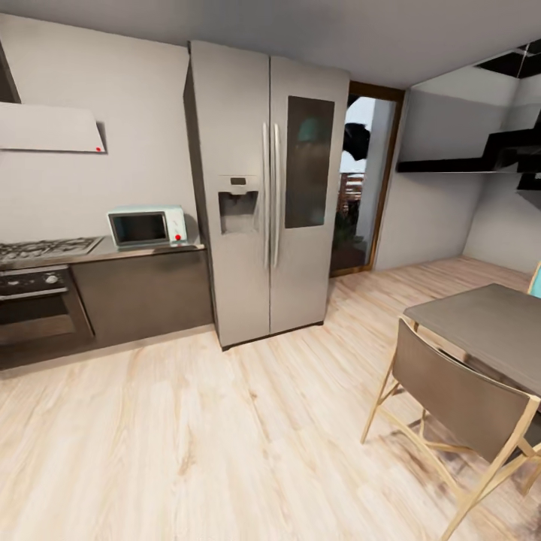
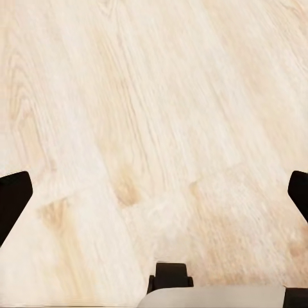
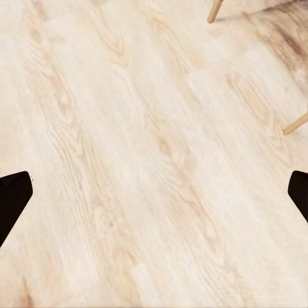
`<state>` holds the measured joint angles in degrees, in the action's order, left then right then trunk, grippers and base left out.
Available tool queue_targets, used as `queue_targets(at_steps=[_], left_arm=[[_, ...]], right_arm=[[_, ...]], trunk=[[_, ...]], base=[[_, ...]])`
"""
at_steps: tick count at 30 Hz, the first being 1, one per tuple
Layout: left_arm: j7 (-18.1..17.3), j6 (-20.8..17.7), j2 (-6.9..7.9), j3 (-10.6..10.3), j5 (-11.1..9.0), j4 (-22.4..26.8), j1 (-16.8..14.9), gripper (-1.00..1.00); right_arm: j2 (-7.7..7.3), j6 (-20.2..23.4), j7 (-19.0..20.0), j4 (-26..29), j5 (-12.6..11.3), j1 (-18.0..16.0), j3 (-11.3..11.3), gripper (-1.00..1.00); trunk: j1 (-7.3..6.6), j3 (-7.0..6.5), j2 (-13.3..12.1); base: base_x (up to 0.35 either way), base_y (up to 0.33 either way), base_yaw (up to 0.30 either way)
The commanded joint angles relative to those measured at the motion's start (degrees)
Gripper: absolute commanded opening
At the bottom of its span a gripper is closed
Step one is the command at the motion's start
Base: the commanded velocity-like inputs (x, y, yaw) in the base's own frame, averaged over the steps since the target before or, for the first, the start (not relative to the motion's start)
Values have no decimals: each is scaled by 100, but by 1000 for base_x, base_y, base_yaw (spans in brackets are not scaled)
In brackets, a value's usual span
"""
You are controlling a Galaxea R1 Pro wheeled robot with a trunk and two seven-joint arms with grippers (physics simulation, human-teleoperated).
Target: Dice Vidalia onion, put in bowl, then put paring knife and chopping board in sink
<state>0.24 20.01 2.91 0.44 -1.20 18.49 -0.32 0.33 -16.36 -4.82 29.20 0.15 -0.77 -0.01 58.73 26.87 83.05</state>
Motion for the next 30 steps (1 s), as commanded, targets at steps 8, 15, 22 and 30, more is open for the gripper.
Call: queue_targets(at_steps=[8,15,22,30], left_arm=[[2,14,-1,2,-13,-3,-3,100],[2,12,-1,2,-13,-3,-3,100],[2,11,-1,5,-12,-3,-3,100],[2,14,-1,5,-12,4,-3,100]], right_arm=[[2,-16,-19,-2,2,-2,1,100],[2,-16,-19,-2,2,-2,1,100],[2,-16,-19,-2,2,-2,1,100],[2,-16,-19,-2,2,-2,1,100]], trunk=[[0,6,3],[0,6,3],[0,6,3],[0,6,3]], base=[[0,0,261],[0,0,261],[47,0,261],[83,0,261]])
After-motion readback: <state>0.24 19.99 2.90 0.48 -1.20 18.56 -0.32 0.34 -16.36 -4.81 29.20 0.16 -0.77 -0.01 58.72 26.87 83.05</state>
